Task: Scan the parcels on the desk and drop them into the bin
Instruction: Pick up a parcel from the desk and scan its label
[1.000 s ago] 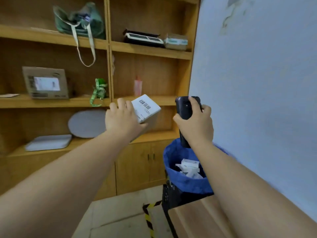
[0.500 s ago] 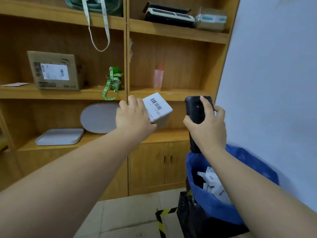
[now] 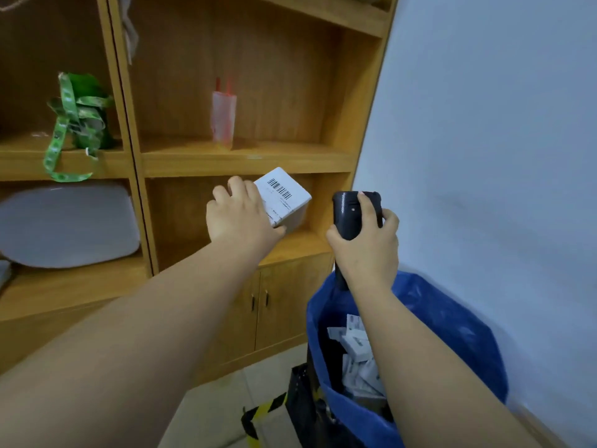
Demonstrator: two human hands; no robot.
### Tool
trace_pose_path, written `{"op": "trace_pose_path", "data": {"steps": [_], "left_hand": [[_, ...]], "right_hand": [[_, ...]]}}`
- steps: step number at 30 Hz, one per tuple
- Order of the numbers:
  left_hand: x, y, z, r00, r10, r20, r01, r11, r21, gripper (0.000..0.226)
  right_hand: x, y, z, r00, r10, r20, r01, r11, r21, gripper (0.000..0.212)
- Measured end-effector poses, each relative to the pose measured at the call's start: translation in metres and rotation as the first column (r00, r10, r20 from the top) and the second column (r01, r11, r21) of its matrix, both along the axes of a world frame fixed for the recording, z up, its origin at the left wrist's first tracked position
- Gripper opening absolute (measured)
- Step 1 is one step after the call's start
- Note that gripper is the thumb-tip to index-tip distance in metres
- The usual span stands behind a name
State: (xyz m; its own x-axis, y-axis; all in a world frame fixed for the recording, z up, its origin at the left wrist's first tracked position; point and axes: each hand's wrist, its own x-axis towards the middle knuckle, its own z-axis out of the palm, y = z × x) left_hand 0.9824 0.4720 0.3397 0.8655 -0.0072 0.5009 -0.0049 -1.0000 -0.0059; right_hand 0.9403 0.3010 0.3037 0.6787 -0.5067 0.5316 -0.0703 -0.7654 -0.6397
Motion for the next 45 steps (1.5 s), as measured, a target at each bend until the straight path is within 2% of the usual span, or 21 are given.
{"op": "trace_pose_path", "data": {"steps": [4,9,14,19,29,32,37,42,45], "left_hand": [[0.073,-0.014,-0.018,0.991,-0.133,-0.021,0.133,0.990,0.035,0.092],[0.154,-0.041,-0.026,0.936,-0.350,-0.032,0.351,0.931,0.097,0.091],[0.188,-0.108,-0.047,0.822,-0.559,-0.107,0.566,0.823,0.049,0.089],[0.191,-0.186,-0.104,0.669,-0.702,-0.244,0.728,0.685,0.029,0.088],[0.185,-0.309,-0.196,0.431,-0.798,-0.421,0.889,0.457,0.043,0.086],[0.184,-0.331,-0.218,0.367,-0.789,-0.492,0.913,0.408,0.027,0.087],[0.182,-0.348,-0.276,0.283,-0.727,-0.625,0.944,0.325,0.050,0.097],[0.184,-0.360,-0.346,0.196,-0.661,-0.724,0.965,0.261,0.022,0.090],[0.186,-0.364,-0.377,0.171,-0.646,-0.744,0.972,0.236,0.019,0.089]], "right_hand": [[0.055,-0.010,-0.020,0.989,-0.145,-0.024,0.145,0.989,0.008,0.072],[0.099,-0.026,-0.036,0.942,-0.332,-0.053,0.336,0.933,0.130,0.070],[0.090,-0.059,-0.058,0.854,-0.502,-0.134,0.520,0.833,0.190,0.070],[0.053,-0.106,-0.095,0.737,-0.639,-0.223,0.674,0.718,0.172,0.069],[0.032,-0.187,-0.176,0.561,-0.730,-0.392,0.828,0.505,0.245,0.073],[0.034,-0.200,-0.201,0.496,-0.732,-0.466,0.868,0.409,0.282,0.073],[0.039,-0.196,-0.251,0.388,-0.676,-0.626,0.921,0.271,0.279,0.074],[0.059,-0.187,-0.305,0.290,-0.598,-0.747,0.950,0.087,0.299,0.075],[0.072,-0.177,-0.333,0.265,-0.538,-0.800,0.955,0.032,0.295,0.076]]}}
